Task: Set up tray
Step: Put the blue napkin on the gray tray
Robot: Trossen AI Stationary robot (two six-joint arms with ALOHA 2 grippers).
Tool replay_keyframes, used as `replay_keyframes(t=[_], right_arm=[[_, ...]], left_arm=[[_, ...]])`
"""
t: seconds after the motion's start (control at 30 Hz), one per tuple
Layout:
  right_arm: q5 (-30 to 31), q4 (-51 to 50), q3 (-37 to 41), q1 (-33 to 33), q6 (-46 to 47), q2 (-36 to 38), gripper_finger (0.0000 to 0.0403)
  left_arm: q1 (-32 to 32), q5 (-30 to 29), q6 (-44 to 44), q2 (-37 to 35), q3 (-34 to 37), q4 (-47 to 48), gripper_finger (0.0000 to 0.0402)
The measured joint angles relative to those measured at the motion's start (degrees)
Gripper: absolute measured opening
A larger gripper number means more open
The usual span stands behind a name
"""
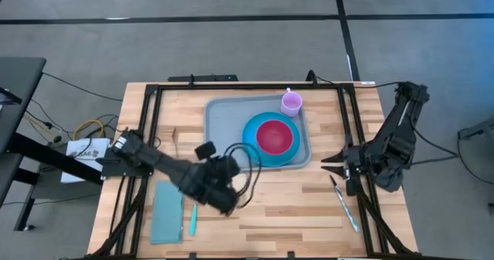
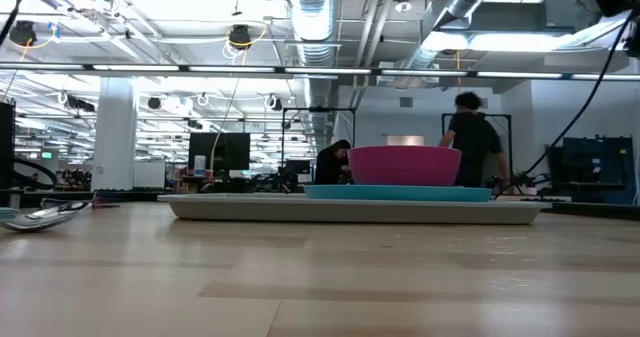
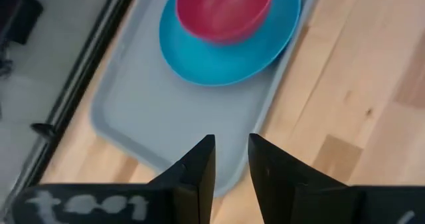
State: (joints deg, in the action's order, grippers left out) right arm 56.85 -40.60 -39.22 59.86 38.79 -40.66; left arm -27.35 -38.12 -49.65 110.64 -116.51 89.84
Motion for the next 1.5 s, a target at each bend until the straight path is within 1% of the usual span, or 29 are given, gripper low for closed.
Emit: replay_keyframes(t=[0.13,0.23,0.33,0.4,0.43,0.47,0.5,0.53,0.57,0.67,0.73,0.77,0.83,0.9,1.07,1.17,1.33,1.5], right_arm=[[-1.79,0.2,0.04,0.0,4.93,-3.63,0.0082],[-3.03,0.85,0.04,0.0,7.81,-6.07,0.0082],[-2.99,1.73,0.04,0.0,9.74,-7.9,0.0082],[-2.99,3.47,0.07,0.0,9.83,-8.8,0.0082],[-2.99,4.29,0.07,0.0,9.83,-9.26,0.0082],[-3.02,4.84,0.07,0.0,9.82,-9.61,0.0082],[-2.99,5.48,0.07,0.0,9.81,-9.94,0.0082],[-3.0,5.96,0.07,0.0,9.82,-10.23,0.0082],[-3.0,6.18,0.07,0.0,9.83,-10.49,0.0082],[-3.01,6.93,0.07,0.0,9.81,-11.4,0.0082],[-3.0,7.04,0.07,0.0,10.4,-12.07,0.0082],[-3.01,7.03,0.07,0.0,10.94,-12.4,0.0082],[-3.0,7.04,0.07,0.0,12.1,-12.99,0.0082],[-3.0,7.04,0.07,0.0,12.41,-13.42,0.0082],[-2.99,7.27,0.05,0.0,12.49,-13.87,0.0082],[-3.01,7.28,0.07,0.0,12.86,-13.84,0.0082],[-3.01,7.28,0.07,0.0,12.85,-13.82,0.0082],[-3.01,7.28,0.06,0.0,12.83,-13.82,0.0082]], left_arm=[[-3.15,2.05,-9.69,-6.42,11.11,0.07,0.008],[-6.08,1.02,-18.23,-13.64,22.16,0.14,0.008],[-8.59,-2.26,-29.97,-22.66,34.58,0.21,0.008],[-9.64,-2.85,-39.14,-28.23,42.88,0.19,0.008],[-10.02,-1.76,-44.06,-30.58,46.78,-0.52,0.008],[-10.25,0.56,-48.45,-32.67,50.32,-2.05,0.008],[-10.4,4.03,-51.67,-34.56,53.88,-4.12,0.008],[-10.56,8.05,-52.92,-36.24,57.27,-6.46,0.008],[-10.69,12.5,-52.62,-37.49,60.22,-9.32,0.008],[-10.91,24.24,-44.88,-39.06,67.51,-18.31,0.008],[-11.02,28.35,-40.84,-39.09,70.68,-22.44,0.008],[-11.02,29.34,-39.94,-39.08,71.89,-23.8,0.008],[-10.91,29.8,-39.08,-39.07,73.68,-26.04,0.008],[-10.52,28.88,-37.95,-39.05,74.8,-28.25,0.008],[-9.67,25.54,-35.76,-39.05,75.75,-29.01,0.008],[-9.39,25.12,-33.24,-39.03,76.46,-29.49,0.008],[-9.38,25.62,-22.09,-39.03,76.98,-29.53,0.008],[-9.38,25.44,-15.44,-39.03,76.98,-30.6,0.008]])
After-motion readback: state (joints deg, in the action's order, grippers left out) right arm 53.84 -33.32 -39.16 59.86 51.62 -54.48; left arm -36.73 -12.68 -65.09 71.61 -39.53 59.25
